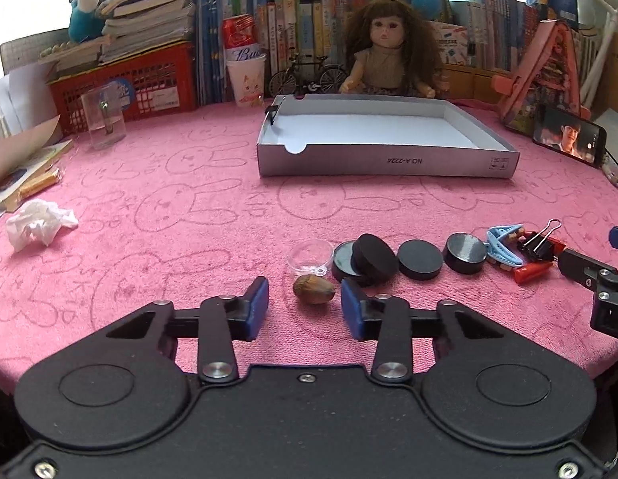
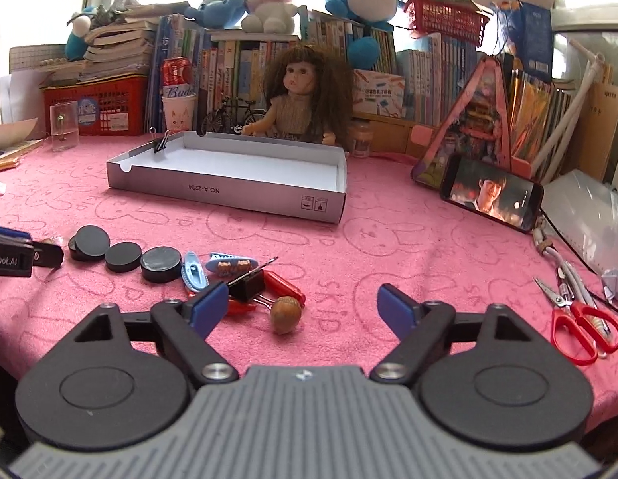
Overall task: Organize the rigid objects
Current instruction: 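Grasp a brown nut with the left tool while the right tool grasps another, then carry the nut in the left tool over the white tray while the right tool carries its nut alongside, then open the left tool to drop its nut in the tray while the right tool releases its nut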
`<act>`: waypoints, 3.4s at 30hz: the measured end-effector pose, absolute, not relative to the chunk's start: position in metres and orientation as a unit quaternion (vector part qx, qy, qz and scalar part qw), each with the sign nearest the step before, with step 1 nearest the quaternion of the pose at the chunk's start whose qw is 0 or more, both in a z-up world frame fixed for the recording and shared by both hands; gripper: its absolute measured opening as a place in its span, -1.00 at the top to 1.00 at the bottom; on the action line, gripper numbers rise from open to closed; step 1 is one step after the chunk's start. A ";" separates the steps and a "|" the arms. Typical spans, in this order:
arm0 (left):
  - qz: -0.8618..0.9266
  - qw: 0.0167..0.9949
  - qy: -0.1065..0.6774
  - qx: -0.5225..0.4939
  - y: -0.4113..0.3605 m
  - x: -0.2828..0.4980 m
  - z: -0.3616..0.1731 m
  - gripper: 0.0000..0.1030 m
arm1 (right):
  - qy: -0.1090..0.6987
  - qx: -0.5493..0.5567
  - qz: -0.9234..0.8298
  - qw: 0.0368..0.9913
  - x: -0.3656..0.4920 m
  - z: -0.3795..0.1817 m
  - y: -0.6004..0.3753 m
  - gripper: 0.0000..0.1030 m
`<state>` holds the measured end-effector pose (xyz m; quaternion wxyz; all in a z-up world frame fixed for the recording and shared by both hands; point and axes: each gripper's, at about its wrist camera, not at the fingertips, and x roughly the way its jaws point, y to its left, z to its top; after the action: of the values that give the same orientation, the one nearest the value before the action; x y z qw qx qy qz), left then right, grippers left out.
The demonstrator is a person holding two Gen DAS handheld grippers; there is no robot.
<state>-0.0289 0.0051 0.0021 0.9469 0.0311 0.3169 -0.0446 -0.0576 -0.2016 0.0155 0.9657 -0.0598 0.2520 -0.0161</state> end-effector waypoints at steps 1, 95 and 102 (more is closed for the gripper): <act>-0.046 0.947 0.316 0.031 0.005 -0.029 0.002 0.50 | 0.252 -0.059 -0.019 0.966 -0.057 0.015 -0.201 -0.41; -0.109 0.900 0.420 -0.034 -0.049 0.245 0.013 0.57 | 0.422 0.072 0.055 0.902 0.210 0.016 -0.216 0.47; -0.111 0.905 0.408 -0.044 -0.044 0.235 0.020 0.10 | 0.407 0.073 0.054 0.909 0.202 0.020 -0.219 -0.12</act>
<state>0.2355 -0.0439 0.0204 0.9053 -0.0441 0.4078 -0.1106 0.2019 -0.2193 0.0197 0.9088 0.0731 0.4073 0.0539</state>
